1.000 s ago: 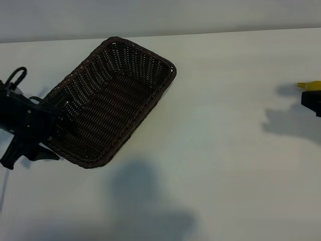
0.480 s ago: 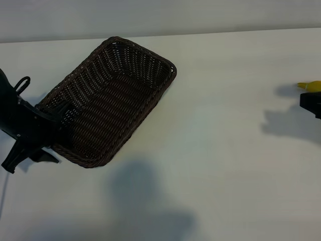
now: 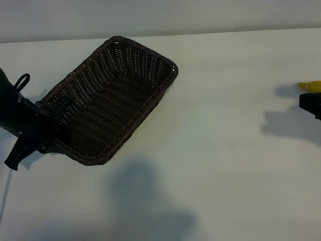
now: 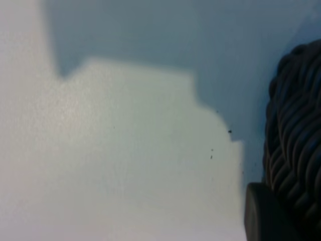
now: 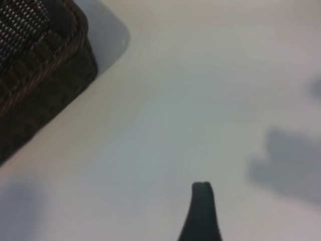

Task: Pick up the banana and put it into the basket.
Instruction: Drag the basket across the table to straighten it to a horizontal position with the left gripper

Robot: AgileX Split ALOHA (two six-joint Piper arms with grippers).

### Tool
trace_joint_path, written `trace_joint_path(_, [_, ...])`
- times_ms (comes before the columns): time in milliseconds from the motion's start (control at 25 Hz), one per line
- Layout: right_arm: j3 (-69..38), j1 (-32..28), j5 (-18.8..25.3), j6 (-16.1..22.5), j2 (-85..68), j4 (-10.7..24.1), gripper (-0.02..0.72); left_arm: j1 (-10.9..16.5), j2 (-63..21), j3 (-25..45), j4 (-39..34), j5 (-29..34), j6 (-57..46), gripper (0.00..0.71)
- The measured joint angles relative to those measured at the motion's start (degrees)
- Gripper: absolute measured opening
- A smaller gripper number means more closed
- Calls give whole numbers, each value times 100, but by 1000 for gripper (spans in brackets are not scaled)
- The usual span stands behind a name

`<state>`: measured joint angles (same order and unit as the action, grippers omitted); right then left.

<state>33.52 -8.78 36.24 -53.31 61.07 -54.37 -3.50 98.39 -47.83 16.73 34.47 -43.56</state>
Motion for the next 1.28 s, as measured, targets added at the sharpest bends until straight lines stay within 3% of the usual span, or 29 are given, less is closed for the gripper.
trace_joint_path(280, [0,0,11,0,0,0,584,0,-310,-522,-22,613,546,165])
trace_joint_path(600, [0,0,13,0,0,0,584,0,-185,-1510,-41,1766,2537,165])
trace_joint_path(880, [0,0,13,0,0,0,584,0,427,-2568,16,2784,3973,165])
trace_joint_path(1120, [0,0,17,0,0,0,584,-20,1023,-3111,659,2868,4863,165])
trace_joint_path(1280, [0,0,17,0,0,0,584,-224,1346,-3194,796,2784,5006,164])
